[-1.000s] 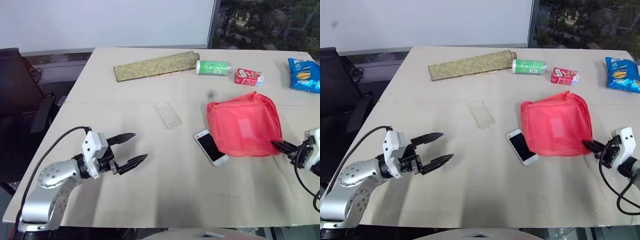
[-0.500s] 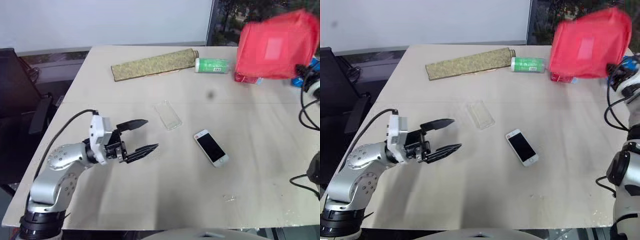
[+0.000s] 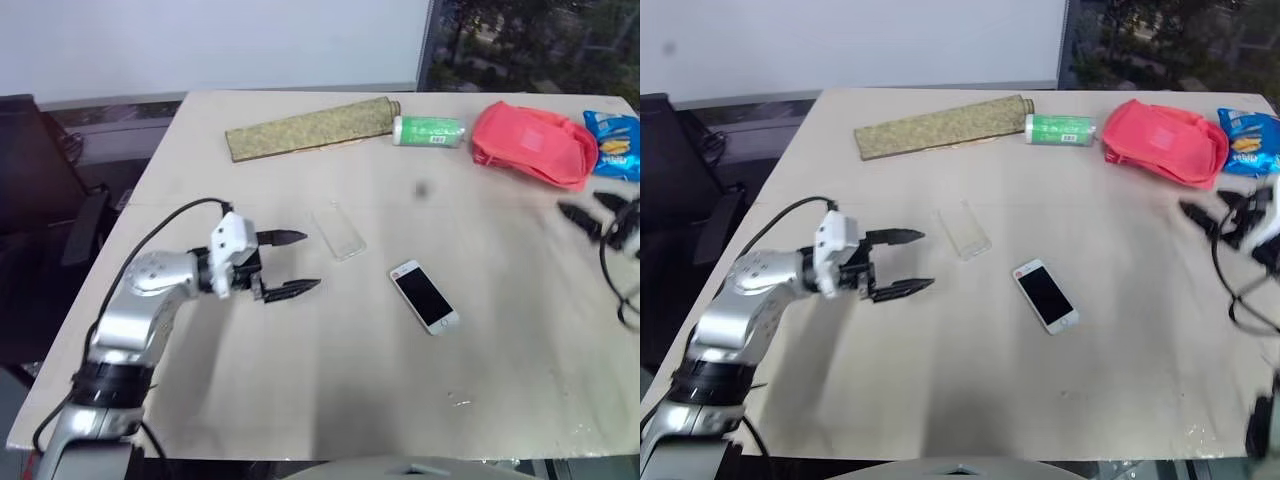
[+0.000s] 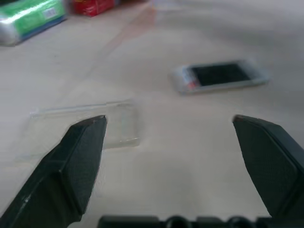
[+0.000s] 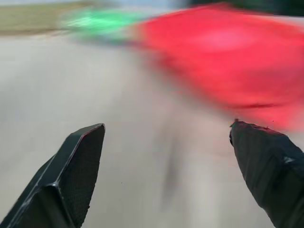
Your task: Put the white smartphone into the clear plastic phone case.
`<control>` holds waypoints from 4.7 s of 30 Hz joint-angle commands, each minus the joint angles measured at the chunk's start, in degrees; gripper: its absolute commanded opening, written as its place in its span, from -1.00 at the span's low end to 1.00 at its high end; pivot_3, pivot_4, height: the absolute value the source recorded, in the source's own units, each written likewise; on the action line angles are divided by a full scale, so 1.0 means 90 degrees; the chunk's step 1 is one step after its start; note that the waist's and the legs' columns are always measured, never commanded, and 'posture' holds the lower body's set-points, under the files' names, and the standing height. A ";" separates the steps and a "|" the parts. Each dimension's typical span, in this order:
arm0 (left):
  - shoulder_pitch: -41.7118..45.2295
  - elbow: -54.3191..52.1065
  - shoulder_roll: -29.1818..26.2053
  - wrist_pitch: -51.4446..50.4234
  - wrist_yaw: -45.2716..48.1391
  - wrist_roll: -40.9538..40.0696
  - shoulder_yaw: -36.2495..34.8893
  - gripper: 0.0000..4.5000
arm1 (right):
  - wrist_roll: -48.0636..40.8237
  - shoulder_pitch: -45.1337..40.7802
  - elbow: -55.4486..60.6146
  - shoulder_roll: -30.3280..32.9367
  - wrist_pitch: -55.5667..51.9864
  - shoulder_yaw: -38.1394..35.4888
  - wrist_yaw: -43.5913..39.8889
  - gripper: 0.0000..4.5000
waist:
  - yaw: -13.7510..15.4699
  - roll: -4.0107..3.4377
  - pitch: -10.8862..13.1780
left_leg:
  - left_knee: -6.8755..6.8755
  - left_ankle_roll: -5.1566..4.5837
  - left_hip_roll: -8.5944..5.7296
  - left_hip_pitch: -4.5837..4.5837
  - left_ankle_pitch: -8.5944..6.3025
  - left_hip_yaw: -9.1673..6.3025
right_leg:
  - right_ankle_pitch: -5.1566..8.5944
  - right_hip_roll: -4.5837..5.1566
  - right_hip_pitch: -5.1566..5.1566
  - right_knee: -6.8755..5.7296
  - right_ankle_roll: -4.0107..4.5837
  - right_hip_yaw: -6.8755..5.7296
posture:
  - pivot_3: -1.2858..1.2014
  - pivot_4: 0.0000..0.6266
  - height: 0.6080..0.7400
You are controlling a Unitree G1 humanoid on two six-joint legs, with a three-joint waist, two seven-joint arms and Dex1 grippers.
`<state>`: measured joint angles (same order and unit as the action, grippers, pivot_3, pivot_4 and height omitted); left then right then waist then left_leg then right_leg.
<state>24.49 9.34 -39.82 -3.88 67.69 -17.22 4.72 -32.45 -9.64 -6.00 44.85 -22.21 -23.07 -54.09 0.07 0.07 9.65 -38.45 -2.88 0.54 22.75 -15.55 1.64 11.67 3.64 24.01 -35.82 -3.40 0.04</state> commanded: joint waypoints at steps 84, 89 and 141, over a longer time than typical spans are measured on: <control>-0.0040 -0.3672 -0.0486 -0.4332 -0.0680 -0.0925 -0.0165 0.98 | 0.1967 0.1727 0.4746 -0.1879 -0.2392 0.3836 0.3749 1.00 | -0.0085 0.0091 -0.0006 | -0.0091 0.0007 0.0073 -0.0001 0.0002 -0.0024 | 0.0001 -0.0098 -0.0002 -0.0020 0.0035 0.0059 | 0.03 -0.52 1.00; -0.0429 -0.4062 -0.0769 -0.4222 -0.0614 -0.1006 -0.0230 0.99 | 0.2487 0.1505 0.4328 -0.2036 -0.2520 0.3965 0.4189 0.89 | -0.0116 0.0104 -0.0014 | -0.0091 0.0011 0.0080 -0.0011 0.0004 -0.0014 | 0.0000 -0.0100 -0.0003 -0.0022 0.0035 0.0068 | 0.03 -0.52 1.00; -0.0887 -0.4021 -0.1356 -0.3662 -0.0780 -0.1045 -0.0378 1.00 | 0.2548 0.1392 0.3998 -0.2502 -0.2704 0.3709 0.3941 0.29 | -0.0077 0.0147 -0.0055 | -0.0031 0.0046 0.0078 -0.0010 0.0025 -0.0012 | 0.0000 -0.0098 0.0016 -0.0008 0.0045 0.0073 | 0.03 -0.52 1.00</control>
<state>15.65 -25.34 -51.81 -37.13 60.96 -26.07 2.19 -9.54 1.64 31.95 21.06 -45.62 10.21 -17.57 -0.62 1.39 9.16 -38.73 -2.47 1.24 22.66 -15.33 1.53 11.68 2.76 24.15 -35.90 -3.00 0.70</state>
